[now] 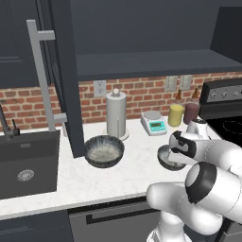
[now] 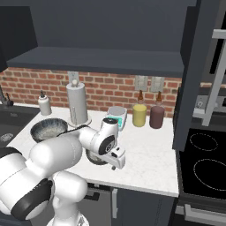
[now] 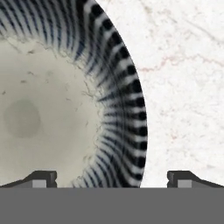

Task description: Pick up the bowls on the counter and stack them on top of one another in the open cabinet. Place the smaller bowl on top of the larger bowl.

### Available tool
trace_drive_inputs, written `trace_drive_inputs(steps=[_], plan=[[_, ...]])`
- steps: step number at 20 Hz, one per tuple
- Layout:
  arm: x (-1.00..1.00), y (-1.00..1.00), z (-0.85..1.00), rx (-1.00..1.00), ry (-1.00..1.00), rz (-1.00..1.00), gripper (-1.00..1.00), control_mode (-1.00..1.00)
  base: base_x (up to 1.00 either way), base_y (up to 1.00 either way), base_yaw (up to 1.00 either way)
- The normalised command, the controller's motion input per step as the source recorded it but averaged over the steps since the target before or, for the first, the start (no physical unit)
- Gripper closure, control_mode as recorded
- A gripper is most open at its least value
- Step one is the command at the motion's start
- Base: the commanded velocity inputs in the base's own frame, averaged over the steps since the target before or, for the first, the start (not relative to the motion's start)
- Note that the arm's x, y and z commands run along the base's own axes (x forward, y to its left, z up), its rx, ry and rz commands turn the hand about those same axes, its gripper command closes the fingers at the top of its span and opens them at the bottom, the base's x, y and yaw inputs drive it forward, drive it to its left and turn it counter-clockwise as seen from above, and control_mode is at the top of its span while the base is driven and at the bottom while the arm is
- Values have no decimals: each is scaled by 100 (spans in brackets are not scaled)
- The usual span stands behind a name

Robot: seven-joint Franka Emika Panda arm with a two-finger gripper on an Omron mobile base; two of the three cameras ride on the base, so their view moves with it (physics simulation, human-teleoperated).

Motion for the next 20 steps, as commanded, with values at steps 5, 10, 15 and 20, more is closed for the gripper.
trace_drive_inputs(steps=[5,10,15,20], plan=[[0,0,0,0,0,0,100,-100,0,0,0],[0,0,0,0,0,0,100,-100,0,0,0],[-12,6,7,-2,-2,0,100,-100,0,0,0],[-57,19,60,0,-17,1,100,-100,0,0,0]])
